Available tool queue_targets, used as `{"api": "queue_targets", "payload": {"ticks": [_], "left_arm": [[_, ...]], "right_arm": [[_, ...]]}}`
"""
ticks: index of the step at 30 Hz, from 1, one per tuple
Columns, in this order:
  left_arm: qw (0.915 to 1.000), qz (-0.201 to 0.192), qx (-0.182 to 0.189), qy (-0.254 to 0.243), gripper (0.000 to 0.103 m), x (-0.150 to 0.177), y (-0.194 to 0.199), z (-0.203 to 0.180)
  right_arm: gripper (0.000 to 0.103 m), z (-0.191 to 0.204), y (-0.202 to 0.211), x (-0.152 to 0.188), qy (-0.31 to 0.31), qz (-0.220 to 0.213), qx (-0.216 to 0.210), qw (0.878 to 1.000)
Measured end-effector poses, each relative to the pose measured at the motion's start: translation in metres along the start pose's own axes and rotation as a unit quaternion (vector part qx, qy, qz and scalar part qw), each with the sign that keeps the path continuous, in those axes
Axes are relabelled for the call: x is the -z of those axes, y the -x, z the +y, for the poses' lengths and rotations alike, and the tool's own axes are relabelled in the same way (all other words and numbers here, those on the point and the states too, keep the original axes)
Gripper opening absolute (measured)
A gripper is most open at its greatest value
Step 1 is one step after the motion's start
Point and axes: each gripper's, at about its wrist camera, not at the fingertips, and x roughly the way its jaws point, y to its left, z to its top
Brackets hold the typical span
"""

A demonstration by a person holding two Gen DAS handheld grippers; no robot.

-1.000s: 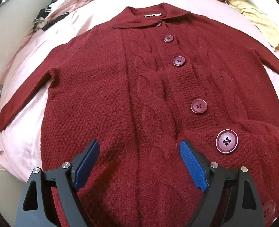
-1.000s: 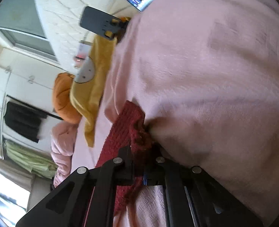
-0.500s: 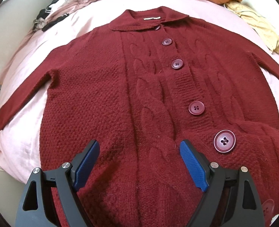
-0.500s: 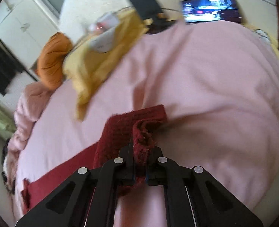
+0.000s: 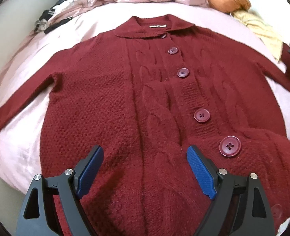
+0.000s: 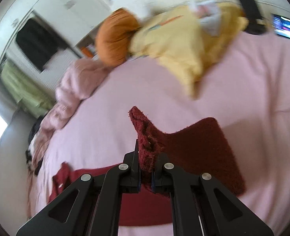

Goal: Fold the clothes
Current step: 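Carry the held sleeve across the cardigan front with the right tool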

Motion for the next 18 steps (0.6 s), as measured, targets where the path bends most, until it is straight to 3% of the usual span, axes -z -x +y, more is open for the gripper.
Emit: {"api": "queue_targets", "payload": {"ticks": [5,12,18], "left_arm": [[0.9997,-0.016,0.02,0.007,0.087,0.005,0.004,0.004],[0.9956,-0.034,0.078,0.039,0.087,0.007,0.008,0.019],[0.9809,-0.091,0.15,0.085,0.087,0.015,0.021,0.042]], "right_arm": [[0.006,0.086,-0.026,0.011,0.04,0.013,-0.034,0.999],[0.006,0.212,-0.065,0.039,0.109,0.046,-0.076,0.99],[0.006,0.324,-0.102,0.105,0.176,0.109,-0.127,0.97]]}}
